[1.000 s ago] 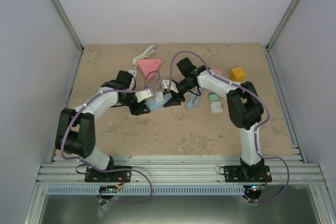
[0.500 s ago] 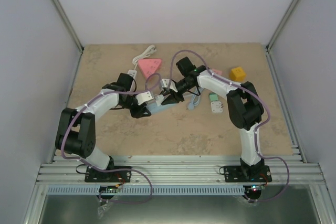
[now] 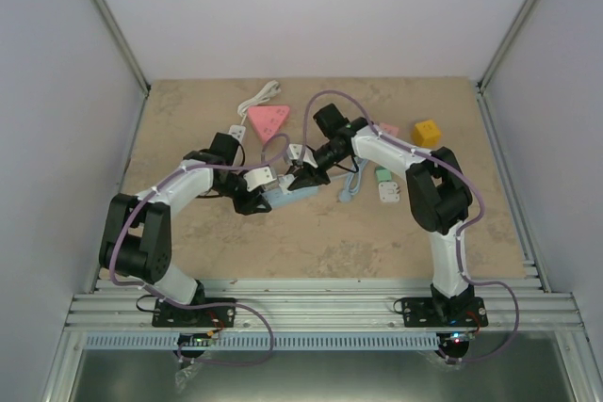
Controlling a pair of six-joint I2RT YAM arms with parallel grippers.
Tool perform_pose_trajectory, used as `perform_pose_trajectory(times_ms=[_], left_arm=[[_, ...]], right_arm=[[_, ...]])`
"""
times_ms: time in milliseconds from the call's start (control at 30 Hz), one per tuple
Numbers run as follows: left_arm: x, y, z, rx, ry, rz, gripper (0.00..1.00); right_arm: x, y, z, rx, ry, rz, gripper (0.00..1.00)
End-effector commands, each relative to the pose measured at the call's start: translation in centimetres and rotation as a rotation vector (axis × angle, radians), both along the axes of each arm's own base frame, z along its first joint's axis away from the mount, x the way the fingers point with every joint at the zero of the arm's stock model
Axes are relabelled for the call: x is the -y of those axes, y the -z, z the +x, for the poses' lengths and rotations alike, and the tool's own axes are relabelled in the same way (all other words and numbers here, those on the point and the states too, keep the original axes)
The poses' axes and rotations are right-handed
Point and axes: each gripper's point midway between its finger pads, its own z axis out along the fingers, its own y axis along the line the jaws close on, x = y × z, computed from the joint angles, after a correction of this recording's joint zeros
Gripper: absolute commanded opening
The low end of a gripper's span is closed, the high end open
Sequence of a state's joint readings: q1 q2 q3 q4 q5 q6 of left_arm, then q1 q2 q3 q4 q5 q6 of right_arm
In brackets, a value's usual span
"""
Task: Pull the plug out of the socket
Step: Remove the plug from the socket.
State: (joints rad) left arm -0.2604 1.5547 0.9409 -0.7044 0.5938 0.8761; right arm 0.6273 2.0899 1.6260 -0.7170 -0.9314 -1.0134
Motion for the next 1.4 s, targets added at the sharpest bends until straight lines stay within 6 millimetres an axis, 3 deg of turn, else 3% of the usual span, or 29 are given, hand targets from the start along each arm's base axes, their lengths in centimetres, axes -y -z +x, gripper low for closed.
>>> perform_pose_trajectory(times_ms=[0, 133, 433, 600, 767, 1167, 1367], left_arm=[[1.2, -1.6, 0.0, 0.039, 0.042, -0.081, 0.0], [1.1, -1.6, 0.3, 0.047, 0.027, -0.076, 0.0], [0.7, -1.6, 1.8, 0.102, -0.047, -0.056, 0.0], [0.5, -1.5, 2.1, 0.115, -0.068, -0.054, 0.0], [0.4, -1.7, 1.9, 0.113, -0.063, -0.061, 0.0], [0.3, -2.9, 1.1, 0.145, -0.025, -0.11, 0.0], [0.3, -2.3, 1.0, 0.115, -0.017, -0.103, 0.0]], right_arm=[[-0.9, -1.4, -1.3, 0.01, -0.061, 0.037, 0.12], [-0.9, -1.2, -1.1, 0.012, -0.048, 0.018, 0.01], [-1.6, -0.2, 1.6, -0.001, 0.118, -0.045, 0.0], [-1.7, -0.7, 2.7, 0.008, 0.194, -0.052, 0.0], [-1.8, -1.0, 2.5, -0.008, 0.183, -0.045, 0.0], [-1.4, -1.1, -0.5, -0.062, 0.01, -0.019, 0.01], [-2.0, -0.9, 0.1, -0.004, 0.055, -0.06, 0.01]])
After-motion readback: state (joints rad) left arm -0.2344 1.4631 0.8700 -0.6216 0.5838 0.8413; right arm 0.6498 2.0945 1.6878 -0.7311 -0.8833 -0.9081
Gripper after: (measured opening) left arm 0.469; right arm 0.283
